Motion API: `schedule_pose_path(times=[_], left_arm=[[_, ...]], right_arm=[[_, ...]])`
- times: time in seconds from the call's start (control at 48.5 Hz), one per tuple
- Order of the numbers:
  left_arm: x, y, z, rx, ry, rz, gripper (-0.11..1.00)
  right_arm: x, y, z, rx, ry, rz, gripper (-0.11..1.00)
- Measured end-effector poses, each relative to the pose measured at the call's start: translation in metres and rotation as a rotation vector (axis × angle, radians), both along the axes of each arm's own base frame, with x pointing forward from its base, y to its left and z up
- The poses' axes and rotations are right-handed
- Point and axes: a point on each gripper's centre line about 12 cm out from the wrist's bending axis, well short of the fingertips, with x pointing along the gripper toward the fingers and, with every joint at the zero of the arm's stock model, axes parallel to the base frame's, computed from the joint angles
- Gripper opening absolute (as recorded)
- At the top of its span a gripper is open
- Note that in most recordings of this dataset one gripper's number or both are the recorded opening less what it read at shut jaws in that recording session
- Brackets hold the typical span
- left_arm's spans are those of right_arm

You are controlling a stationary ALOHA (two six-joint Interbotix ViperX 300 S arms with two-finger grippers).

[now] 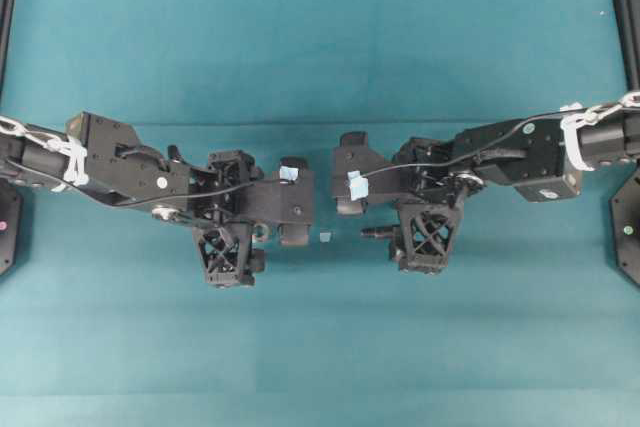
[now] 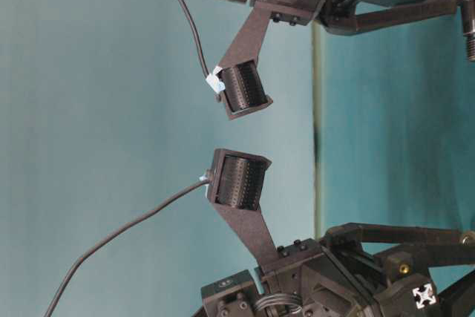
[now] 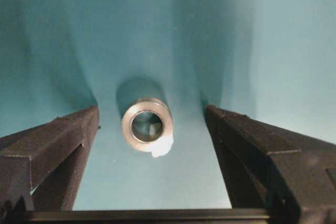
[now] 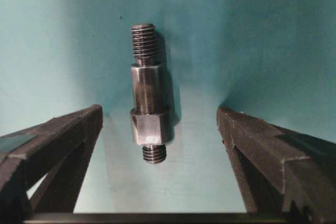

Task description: Insert the washer onto the shaft with both hands.

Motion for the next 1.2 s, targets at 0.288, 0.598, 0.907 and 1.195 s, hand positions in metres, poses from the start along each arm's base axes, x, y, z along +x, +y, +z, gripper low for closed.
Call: schedule_pose_path(times=[0.288,0.598,0.907,1.195], left_arm=[[0.0,0.0006,-0.0002,0.0,-0.003,0.001,0.91],[-0.0008,0.0005,-0.0004,0.0,-0.012,0.001,0.91],[0.0003,0.0005,-0.0004,0.0,-0.021,0.001,0.9],[0.0003,0.0005,-0.0004,0.0,-0.021,0.001,0.84]], right_arm=[[0.0005,-0.0001,-0.0004,0.0,0.003,0.002,0.86],[0.0005,-0.0001,-0.001,0.0,0.005,0.002,0.86],[0.0005,0.0005,-0.001,0.0,0.005,0.003,0.86],[0.0006,0.0005,-0.0007,0.0,0.006,0.004,0.86]])
